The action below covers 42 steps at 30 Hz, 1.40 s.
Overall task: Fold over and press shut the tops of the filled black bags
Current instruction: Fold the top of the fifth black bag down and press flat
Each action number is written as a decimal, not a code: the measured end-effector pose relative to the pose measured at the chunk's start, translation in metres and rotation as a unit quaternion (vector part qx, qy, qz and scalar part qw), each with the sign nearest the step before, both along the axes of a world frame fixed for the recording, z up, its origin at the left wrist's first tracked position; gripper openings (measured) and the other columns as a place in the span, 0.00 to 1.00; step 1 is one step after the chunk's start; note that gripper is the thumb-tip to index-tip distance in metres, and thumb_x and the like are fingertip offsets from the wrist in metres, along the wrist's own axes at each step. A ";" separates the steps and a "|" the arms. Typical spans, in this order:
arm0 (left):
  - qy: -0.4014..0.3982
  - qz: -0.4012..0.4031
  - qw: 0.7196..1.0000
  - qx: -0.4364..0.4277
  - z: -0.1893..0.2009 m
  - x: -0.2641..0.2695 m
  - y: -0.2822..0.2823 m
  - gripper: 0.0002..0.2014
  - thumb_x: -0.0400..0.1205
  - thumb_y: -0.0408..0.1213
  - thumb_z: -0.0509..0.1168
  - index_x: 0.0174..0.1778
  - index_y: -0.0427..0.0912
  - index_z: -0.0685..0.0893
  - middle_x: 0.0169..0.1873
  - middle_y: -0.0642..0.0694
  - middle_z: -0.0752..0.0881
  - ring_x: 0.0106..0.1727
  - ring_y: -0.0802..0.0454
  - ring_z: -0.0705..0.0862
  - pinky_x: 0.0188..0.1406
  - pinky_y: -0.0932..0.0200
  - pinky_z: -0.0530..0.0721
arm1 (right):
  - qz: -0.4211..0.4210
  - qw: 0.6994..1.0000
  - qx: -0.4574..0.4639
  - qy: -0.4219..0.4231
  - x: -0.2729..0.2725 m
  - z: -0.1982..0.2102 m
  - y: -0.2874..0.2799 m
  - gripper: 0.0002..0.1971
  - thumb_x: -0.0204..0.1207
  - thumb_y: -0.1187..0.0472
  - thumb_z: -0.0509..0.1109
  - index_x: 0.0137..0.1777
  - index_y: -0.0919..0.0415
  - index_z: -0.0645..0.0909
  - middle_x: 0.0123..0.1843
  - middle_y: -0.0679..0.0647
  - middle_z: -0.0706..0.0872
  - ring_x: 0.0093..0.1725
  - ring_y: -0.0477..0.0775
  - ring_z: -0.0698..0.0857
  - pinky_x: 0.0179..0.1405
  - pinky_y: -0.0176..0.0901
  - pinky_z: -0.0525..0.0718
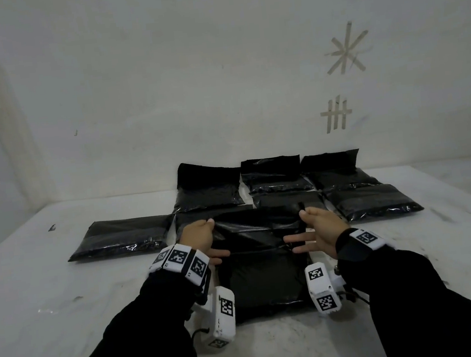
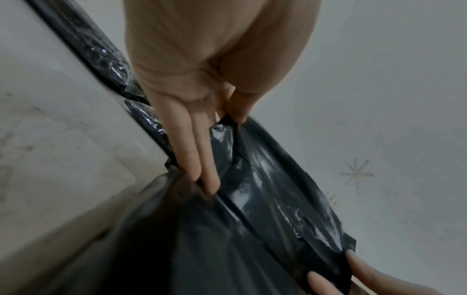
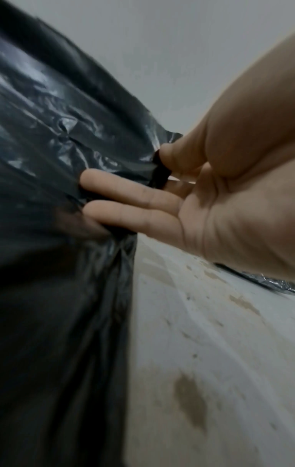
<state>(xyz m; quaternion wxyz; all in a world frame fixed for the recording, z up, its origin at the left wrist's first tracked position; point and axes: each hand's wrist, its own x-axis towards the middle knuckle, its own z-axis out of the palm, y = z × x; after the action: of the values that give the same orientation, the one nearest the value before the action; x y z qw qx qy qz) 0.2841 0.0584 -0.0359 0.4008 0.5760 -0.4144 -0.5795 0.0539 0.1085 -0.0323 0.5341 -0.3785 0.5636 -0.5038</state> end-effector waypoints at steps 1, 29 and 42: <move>0.006 0.002 1.000 0.000 0.002 0.000 0.001 0.23 0.87 0.45 0.54 0.79 0.47 0.64 0.77 0.41 0.69 0.36 0.37 0.87 0.31 0.49 0.84 | -0.004 1.000 -0.003 -0.003 0.000 0.000 0.000 0.08 0.87 0.60 0.56 0.46 0.60 0.71 0.67 0.61 0.79 0.44 0.63 0.91 0.34 0.58 0.88; -0.016 -0.023 0.999 -0.047 0.007 0.000 0.015 0.17 0.87 0.48 0.52 0.67 0.44 0.74 0.71 0.44 0.75 0.40 0.37 0.88 0.38 0.47 0.86 | -0.013 1.000 -0.025 0.002 0.004 0.004 0.012 0.12 0.86 0.56 0.56 0.44 0.59 0.77 0.60 0.57 0.83 0.50 0.67 0.89 0.52 0.70 0.84; -0.010 -0.021 0.998 -0.050 0.011 0.001 0.019 0.20 0.87 0.50 0.51 0.71 0.44 0.72 0.68 0.39 0.78 0.41 0.39 0.88 0.37 0.48 0.86 | -0.032 0.999 -0.022 -0.035 0.005 0.004 0.018 0.14 0.87 0.57 0.56 0.40 0.56 0.75 0.55 0.53 0.81 0.50 0.67 0.88 0.53 0.69 0.83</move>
<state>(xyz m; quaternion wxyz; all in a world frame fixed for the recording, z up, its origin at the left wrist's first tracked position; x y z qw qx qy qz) 0.2852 0.0777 -0.0251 0.4122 0.5522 -0.4590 -0.5608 0.0590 0.1263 -0.0283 0.5285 -0.3544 0.5451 -0.5459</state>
